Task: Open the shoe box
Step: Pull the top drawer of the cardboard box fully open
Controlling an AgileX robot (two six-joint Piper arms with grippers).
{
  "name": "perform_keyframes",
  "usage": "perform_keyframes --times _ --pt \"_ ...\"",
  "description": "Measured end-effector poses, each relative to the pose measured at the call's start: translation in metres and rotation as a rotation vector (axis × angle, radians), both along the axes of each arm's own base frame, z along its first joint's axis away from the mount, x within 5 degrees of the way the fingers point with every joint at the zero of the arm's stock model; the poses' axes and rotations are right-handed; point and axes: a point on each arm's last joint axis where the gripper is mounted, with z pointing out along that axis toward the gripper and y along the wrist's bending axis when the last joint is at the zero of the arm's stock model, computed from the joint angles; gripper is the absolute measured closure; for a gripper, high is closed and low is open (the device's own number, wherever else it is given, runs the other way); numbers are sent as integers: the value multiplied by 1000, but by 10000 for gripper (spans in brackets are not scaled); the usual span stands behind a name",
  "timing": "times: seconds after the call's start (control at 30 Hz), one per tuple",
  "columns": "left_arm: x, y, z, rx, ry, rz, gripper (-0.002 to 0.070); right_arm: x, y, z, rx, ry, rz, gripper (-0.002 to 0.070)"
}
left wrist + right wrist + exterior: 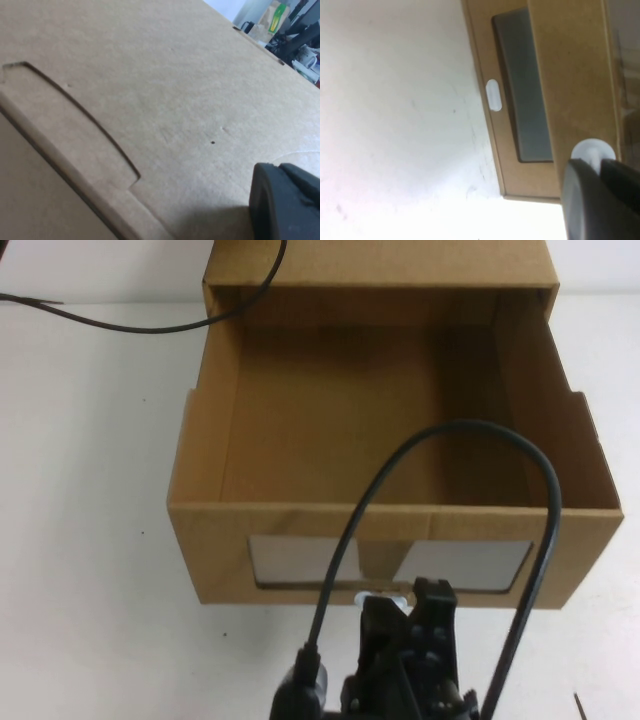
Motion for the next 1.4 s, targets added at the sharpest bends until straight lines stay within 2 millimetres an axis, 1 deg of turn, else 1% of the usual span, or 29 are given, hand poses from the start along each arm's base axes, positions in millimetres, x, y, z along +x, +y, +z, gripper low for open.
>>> perform_keyframes --times 0.1,0.23,0.43,1.1,1.2,1.27,1.3,1.4 --pt "0 0 0 0 3 -1 680 -8 -4 -2 -14 2 2 671" --pt "-1 0 0 -1 9 -9 681 -17 -9 -1 -13 -1 23 671" --pt "-1 0 0 -1 11 -10 680 -28 -10 4 1 -4 58 671" --pt "-1 0 0 -1 11 -10 673 -28 -11 5 24 1 50 669" --pt "-1 0 0 -2 12 -12 626 -28 -11 5 29 6 55 646" --pt "-2 0 1 -1 12 -16 559 -29 -9 4 34 17 69 610" --pt "-3 -1 2 -3 11 -18 524 -30 -9 4 36 22 76 581" --pt "-5 -1 3 -4 12 -28 381 -30 -8 3 38 28 83 464"
